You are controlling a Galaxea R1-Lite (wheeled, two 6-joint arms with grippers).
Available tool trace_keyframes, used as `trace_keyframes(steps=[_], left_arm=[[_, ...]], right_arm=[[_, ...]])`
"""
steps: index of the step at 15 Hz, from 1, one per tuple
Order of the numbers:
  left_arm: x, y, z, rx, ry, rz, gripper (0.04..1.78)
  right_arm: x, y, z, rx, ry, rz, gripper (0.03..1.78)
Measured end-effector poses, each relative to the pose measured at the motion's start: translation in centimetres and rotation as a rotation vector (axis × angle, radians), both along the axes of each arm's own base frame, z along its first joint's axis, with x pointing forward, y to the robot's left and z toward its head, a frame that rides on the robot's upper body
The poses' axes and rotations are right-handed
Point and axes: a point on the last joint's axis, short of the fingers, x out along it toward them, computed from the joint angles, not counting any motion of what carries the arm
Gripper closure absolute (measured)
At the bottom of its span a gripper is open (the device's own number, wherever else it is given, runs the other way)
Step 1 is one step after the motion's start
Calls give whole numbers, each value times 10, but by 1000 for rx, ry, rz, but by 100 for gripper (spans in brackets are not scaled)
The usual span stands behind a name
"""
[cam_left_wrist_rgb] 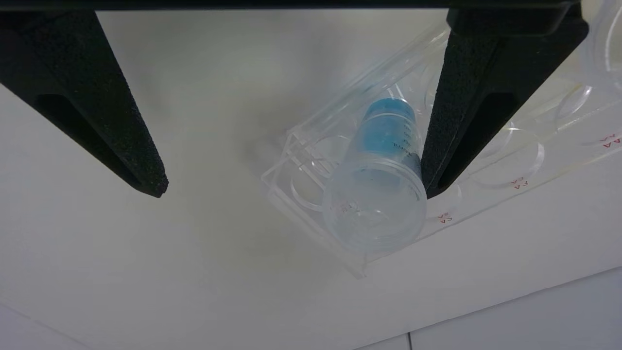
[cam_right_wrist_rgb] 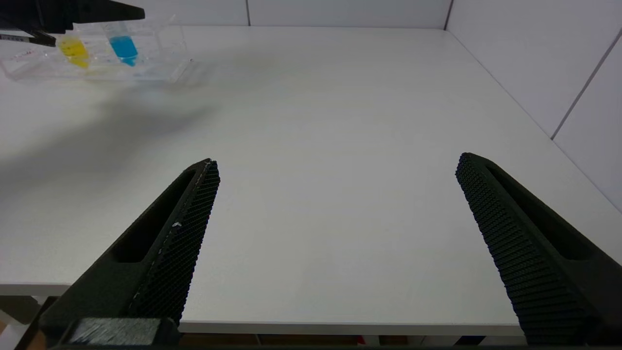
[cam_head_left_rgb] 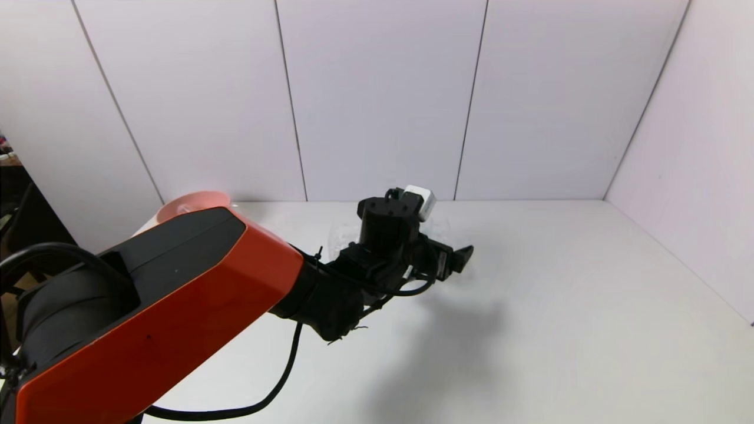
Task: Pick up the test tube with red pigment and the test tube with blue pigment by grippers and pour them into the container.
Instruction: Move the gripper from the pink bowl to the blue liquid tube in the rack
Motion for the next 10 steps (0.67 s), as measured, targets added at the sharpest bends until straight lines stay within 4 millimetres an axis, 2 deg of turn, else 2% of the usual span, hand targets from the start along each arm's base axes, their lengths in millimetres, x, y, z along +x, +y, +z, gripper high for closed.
trace_keyframes(steps=[10], left_arm=[[3,-2,-6,31,-18,49,4]], right_arm=[[0,0,0,0,0,0,4]])
